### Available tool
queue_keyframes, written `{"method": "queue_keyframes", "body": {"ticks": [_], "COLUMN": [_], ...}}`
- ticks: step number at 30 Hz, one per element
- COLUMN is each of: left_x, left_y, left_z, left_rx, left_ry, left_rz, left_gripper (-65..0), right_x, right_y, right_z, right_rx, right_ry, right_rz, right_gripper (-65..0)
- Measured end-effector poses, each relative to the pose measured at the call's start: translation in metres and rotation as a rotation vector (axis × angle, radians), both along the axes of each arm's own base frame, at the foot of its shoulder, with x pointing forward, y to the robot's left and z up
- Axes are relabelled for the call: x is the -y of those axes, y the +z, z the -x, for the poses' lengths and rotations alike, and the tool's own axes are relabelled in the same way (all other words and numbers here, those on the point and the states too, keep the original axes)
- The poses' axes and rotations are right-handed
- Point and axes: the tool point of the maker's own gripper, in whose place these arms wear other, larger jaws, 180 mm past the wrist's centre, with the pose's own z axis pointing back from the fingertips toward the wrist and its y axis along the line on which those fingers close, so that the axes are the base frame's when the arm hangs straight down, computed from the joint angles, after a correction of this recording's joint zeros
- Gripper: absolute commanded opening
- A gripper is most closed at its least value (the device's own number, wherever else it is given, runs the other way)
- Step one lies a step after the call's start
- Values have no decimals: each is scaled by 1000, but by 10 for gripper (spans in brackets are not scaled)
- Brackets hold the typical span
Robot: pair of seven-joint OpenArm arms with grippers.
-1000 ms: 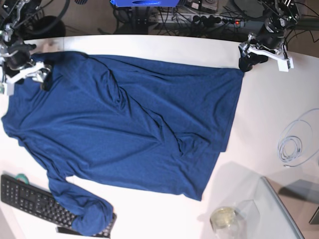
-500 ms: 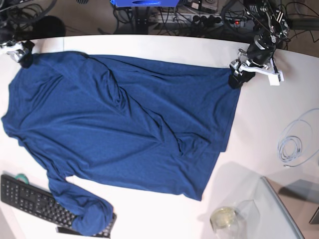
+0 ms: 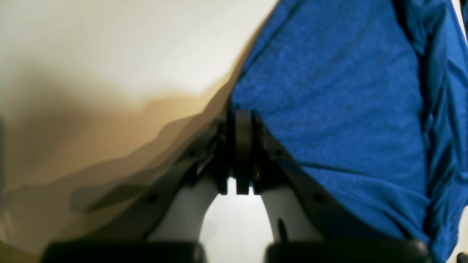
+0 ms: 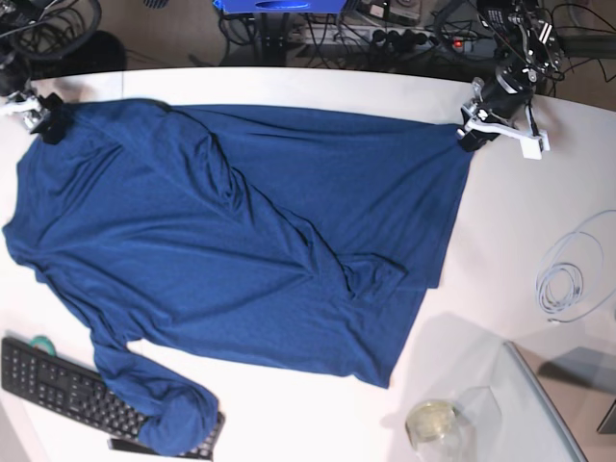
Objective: Layout the t-shirt on the table in an organized manner, then fold the t-shirt properly
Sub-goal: 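Pull the held shirt edge apart with both grippers to stretch it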
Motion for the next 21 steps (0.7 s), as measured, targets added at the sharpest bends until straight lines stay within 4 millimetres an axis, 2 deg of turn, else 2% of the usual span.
{"method": "queue_keyframes", "body": {"ticks": [7, 15, 17, 18, 19, 21], "left_x": [-6, -5, -5, -4, -4, -4], "left_y": [20, 22, 22, 22, 22, 21], "left_z": [-3, -6, -6, -6, -6, -6], "left_rx": [30, 38, 39, 38, 39, 37], "left_ry": [-21, -27, -27, -28, -28, -28], "left_rz": [-62, -63, -63, -62, -61, -62], "left_gripper": [-650, -650, -650, -650, -650, -650], "right_x": [-10, -37, -39, -40, -41, -45], "right_y": [-1, -6, -7, -8, -9, -13], "right_z": [-2, -1, 0, 1, 2, 8], "right_rx": [-36, -31, -40, -45, -53, -87], "right_ry": [41, 60, 66, 67, 71, 86], "right_rz": [-45, -117, -126, -129, -131, -147], "right_gripper": [-60, -203, -266, -317, -375, -533]}}
